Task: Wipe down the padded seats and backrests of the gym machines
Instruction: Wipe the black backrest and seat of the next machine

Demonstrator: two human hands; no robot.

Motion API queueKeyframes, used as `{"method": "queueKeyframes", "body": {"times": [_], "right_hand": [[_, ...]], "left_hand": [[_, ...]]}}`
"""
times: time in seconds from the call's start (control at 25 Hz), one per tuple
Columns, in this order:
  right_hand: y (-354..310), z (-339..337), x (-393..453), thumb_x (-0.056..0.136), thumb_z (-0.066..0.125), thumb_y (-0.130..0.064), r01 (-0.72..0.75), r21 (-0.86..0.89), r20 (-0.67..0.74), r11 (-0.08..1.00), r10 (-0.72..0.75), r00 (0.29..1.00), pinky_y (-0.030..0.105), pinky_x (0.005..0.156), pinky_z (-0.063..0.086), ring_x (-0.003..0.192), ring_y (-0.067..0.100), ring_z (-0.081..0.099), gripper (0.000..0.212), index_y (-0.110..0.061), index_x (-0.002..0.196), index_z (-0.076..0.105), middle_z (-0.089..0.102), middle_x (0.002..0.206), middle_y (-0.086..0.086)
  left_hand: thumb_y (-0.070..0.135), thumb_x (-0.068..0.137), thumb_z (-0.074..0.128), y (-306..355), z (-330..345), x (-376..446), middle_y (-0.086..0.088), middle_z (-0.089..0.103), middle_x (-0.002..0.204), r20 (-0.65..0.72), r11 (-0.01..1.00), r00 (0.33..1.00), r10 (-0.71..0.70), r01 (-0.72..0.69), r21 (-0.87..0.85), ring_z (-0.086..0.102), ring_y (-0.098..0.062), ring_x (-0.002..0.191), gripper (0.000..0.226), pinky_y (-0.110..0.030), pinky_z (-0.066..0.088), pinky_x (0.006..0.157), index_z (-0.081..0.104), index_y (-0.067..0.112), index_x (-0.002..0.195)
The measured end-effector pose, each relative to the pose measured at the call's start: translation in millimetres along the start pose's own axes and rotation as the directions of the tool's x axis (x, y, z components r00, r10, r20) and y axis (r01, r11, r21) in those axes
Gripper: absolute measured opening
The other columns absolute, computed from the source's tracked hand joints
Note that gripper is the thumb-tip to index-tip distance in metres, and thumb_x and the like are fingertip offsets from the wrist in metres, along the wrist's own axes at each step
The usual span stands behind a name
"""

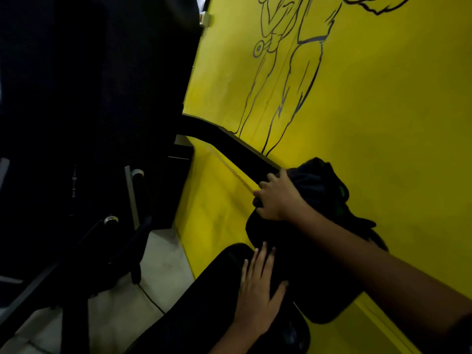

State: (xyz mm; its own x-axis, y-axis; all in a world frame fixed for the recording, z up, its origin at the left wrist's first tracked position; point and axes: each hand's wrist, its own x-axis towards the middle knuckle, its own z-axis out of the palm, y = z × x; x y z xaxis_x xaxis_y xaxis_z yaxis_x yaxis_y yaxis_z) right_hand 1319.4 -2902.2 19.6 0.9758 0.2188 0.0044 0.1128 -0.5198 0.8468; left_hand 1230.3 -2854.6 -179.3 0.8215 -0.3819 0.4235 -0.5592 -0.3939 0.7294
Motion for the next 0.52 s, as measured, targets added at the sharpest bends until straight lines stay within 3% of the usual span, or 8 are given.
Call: {"method": "queueKeyframes", "body": {"times": [0.12,0.2,0.36,0.44,0.52], "right_hand": [[-26.3,9.0,-2.1,0.093,0.037,-0.052,0.237,0.058,0.018,0.970,-0.239,0.971,0.054,0.108,0.018,0.123,0.030,0.040,0.053,-0.021,0.134,0.048,0.050,0.134,0.006],[-12.8,7.2,-6.8,0.091,0.042,-0.052,0.305,0.069,-0.012,0.950,-0.305,0.952,0.050,0.109,0.016,0.127,0.027,0.036,0.057,-0.024,0.141,0.041,0.042,0.144,0.000],[5.4,7.2,-40.6,0.089,0.036,-0.064,-0.072,0.043,-0.012,0.996,0.073,0.997,0.064,0.109,0.008,0.145,0.030,0.011,0.071,-0.030,0.150,0.020,0.017,0.158,-0.004],[-26.6,23.0,-66.8,0.078,0.051,-0.067,-0.088,0.029,-0.066,0.996,0.090,0.994,0.067,0.102,0.025,0.139,0.034,0.030,0.077,-0.028,0.143,0.041,0.036,0.151,0.002],[-56.3,43.0,-89.0,0.047,0.080,-0.053,0.068,0.028,-0.187,0.997,-0.062,0.980,0.055,0.084,0.050,0.112,0.037,0.059,0.074,-0.016,0.111,0.071,0.066,0.119,0.008]], "left_hand": [[0.077,0.073,-0.003,-14.3,0.0,-12.4,0.027,-0.025,0.145,0.047,0.997,0.997,-0.064,0.062,0.043,-0.025,0.004,0.138,0.074,-0.025,-0.015,0.115,-0.018,0.044,0.137],[0.078,0.074,-0.001,-32.4,-3.4,-23.4,0.027,-0.024,0.147,0.056,0.993,0.993,-0.103,0.099,0.059,-0.026,0.006,0.136,0.077,-0.027,-0.012,0.116,-0.014,0.042,0.140],[0.079,0.076,0.001,-49.9,-0.5,-30.1,0.028,-0.023,0.147,0.060,0.991,0.993,-0.106,0.101,0.084,-0.028,0.009,0.134,0.076,-0.030,-0.009,0.117,-0.011,0.043,0.141],[0.078,0.076,0.003,-50.2,2.9,-29.1,0.027,-0.018,0.149,0.035,0.992,0.994,-0.105,0.102,0.073,-0.026,0.009,0.135,0.078,-0.033,-0.007,0.117,-0.007,0.041,0.145],[0.078,0.079,0.008,-52.2,1.0,-28.2,0.025,-0.013,0.152,0.044,0.993,0.993,-0.105,0.102,0.063,-0.022,0.008,0.137,0.080,-0.037,-0.004,0.116,0.000,0.038,0.149]]}}
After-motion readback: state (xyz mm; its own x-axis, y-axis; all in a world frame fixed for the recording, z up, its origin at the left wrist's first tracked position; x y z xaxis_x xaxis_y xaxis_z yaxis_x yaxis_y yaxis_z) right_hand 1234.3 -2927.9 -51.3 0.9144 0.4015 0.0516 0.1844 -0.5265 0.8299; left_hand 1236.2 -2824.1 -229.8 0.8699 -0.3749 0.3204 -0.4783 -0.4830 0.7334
